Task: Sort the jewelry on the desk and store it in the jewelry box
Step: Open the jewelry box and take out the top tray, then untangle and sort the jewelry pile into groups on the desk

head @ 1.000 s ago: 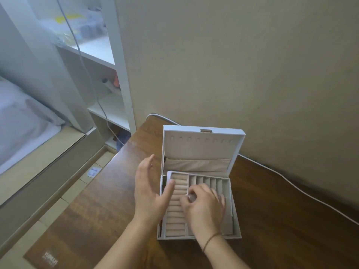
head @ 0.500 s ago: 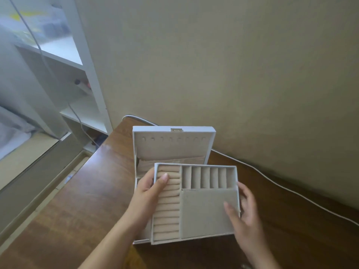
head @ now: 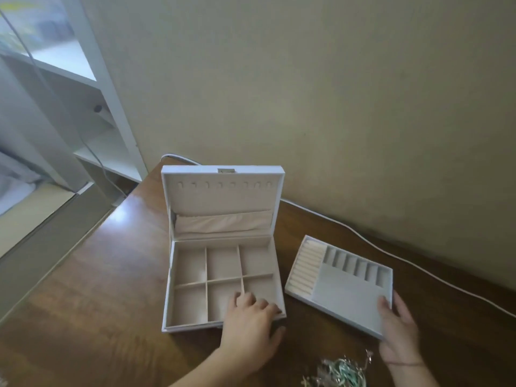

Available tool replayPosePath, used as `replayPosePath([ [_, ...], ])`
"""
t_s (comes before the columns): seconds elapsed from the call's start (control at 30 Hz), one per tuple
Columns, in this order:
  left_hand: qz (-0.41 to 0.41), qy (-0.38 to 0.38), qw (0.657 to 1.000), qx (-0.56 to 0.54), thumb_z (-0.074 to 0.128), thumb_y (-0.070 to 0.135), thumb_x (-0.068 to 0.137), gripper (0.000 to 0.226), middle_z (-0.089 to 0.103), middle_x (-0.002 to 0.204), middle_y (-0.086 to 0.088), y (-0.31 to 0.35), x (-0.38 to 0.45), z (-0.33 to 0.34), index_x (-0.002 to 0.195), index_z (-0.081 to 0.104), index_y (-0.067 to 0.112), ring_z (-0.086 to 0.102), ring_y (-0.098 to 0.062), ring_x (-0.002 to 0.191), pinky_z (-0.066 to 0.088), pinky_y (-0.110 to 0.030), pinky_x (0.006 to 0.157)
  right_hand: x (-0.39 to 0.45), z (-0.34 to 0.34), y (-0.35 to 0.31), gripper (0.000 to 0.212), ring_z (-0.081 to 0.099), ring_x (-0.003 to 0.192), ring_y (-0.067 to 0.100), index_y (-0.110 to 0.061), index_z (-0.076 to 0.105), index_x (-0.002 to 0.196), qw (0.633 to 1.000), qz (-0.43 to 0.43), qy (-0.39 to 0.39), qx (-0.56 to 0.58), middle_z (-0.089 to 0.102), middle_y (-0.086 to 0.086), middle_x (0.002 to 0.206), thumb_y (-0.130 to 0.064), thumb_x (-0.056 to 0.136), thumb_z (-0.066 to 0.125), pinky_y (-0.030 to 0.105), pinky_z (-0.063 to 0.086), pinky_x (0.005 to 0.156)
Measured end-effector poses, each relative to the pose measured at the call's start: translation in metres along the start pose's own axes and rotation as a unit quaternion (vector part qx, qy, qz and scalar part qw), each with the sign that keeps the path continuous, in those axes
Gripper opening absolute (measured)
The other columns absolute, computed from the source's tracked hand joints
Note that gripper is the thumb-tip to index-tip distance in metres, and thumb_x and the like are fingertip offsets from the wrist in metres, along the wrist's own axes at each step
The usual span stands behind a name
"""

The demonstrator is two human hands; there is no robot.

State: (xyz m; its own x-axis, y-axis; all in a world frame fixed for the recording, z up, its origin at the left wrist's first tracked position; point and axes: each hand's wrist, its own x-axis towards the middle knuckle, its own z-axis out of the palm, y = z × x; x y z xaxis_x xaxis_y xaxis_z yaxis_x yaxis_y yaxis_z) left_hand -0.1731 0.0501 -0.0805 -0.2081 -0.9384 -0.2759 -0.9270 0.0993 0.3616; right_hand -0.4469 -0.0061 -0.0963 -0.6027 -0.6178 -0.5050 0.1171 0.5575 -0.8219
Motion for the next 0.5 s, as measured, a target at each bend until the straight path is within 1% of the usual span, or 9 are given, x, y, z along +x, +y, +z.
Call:
replayPosePath([
  [0.03, 0.009, 0.017, 1.0, 0.009, 0.04, 0.058, 0.09, 0.045, 0.068, 0.114, 0.013, 0.0, 0.002, 0.003, 0.118, 0.063, 0.032, 0.053, -0.018, 0.112, 0.03, -0.041, 0.105, 0.004, 0.003, -0.001, 0.046, 0.059, 0.104, 0.032, -0.022, 0.05, 0.137, 1.0, -0.009, -0.008, -0.018, 0.06, 0.014, 0.124, -0.019, 0.093, 0.062, 0.045, 0.051, 0.086],
  [0.1, 0.04, 0.082, 0.996, 0.007, 0.049, 0.054, 0.087, 0.033, 0.073, 0.091, 0.016, -0.004, 0.006, 0.01, 0.094, 0.073, 0.033, 0.061, -0.013, 0.089, 0.044, -0.035, 0.089, 0.013, 0.006, -0.009, 0.047, 0.059, 0.103, 0.028, -0.021, 0.048, 0.139, 0.997, -0.036, -0.039, -0.048, 0.06, 0.01, 0.121, -0.019, 0.094, 0.061, 0.041, 0.051, 0.083],
  [0.13, 0.054, 0.102, 0.993, 0.005, 0.053, 0.052, 0.085, 0.028, 0.073, 0.083, 0.017, -0.006, 0.007, 0.014, 0.086, 0.074, 0.033, 0.061, -0.012, 0.082, 0.048, -0.032, 0.081, 0.017, 0.006, -0.013, 0.047, 0.06, 0.103, 0.026, -0.02, 0.049, 0.139, 0.995, -0.051, -0.06, -0.066, 0.06, 0.008, 0.121, -0.018, 0.093, 0.062, 0.04, 0.052, 0.082],
  [0.17, 0.068, 0.119, 0.991, 0.002, 0.057, 0.05, 0.085, 0.025, 0.072, 0.08, 0.018, -0.008, 0.009, 0.018, 0.082, 0.075, 0.033, 0.06, -0.011, 0.078, 0.049, -0.032, 0.076, 0.022, 0.004, -0.016, 0.047, 0.06, 0.105, 0.025, -0.018, 0.05, 0.138, 0.991, -0.064, -0.081, -0.088, 0.061, 0.006, 0.122, -0.017, 0.092, 0.063, 0.039, 0.052, 0.084],
  [0.27, 0.08, 0.156, 0.985, -0.001, 0.061, 0.047, 0.086, 0.021, 0.072, 0.081, 0.018, -0.008, 0.009, 0.021, 0.082, 0.075, 0.032, 0.06, -0.009, 0.077, 0.05, -0.029, 0.066, 0.03, -0.013, -0.015, 0.038, 0.059, 0.115, 0.022, -0.014, 0.057, 0.13, 0.973, -0.106, -0.107, -0.172, 0.063, 0.004, 0.125, -0.013, 0.092, 0.063, 0.033, 0.048, 0.089],
  [0.37, 0.075, 0.18, 0.981, 0.003, 0.06, 0.046, 0.086, 0.022, 0.072, 0.081, 0.017, -0.005, 0.009, 0.023, 0.082, 0.075, 0.031, 0.062, -0.011, 0.075, 0.05, -0.027, 0.058, 0.017, -0.037, 0.001, 0.034, 0.056, 0.118, 0.017, -0.022, 0.059, 0.126, 0.941, -0.174, -0.133, -0.259, 0.062, -0.001, 0.125, -0.019, 0.092, 0.062, 0.033, 0.048, 0.093],
  [0.43, 0.072, 0.194, 0.978, 0.006, 0.062, 0.046, 0.086, 0.021, 0.072, 0.08, 0.016, -0.002, 0.011, 0.026, 0.08, 0.075, 0.031, 0.064, -0.012, 0.073, 0.049, -0.025, 0.056, -0.001, -0.054, 0.019, 0.03, 0.053, 0.117, 0.012, -0.027, 0.061, 0.122, 0.91, -0.24, -0.146, -0.304, 0.059, -0.009, 0.123, -0.028, 0.092, 0.061, 0.037, 0.048, 0.097],
  [0.5, 0.07, 0.203, 0.977, 0.011, 0.062, 0.046, 0.085, 0.021, 0.073, 0.081, 0.015, 0.002, 0.014, 0.027, 0.081, 0.076, 0.031, 0.065, -0.012, 0.073, 0.049, -0.025, 0.055, -0.019, -0.071, 0.04, 0.029, 0.047, 0.119, 0.006, -0.032, 0.062, 0.116, 0.863, -0.328, -0.171, -0.344, 0.056, -0.016, 0.122, -0.044, 0.09, 0.058, 0.035, 0.041, 0.103],
])
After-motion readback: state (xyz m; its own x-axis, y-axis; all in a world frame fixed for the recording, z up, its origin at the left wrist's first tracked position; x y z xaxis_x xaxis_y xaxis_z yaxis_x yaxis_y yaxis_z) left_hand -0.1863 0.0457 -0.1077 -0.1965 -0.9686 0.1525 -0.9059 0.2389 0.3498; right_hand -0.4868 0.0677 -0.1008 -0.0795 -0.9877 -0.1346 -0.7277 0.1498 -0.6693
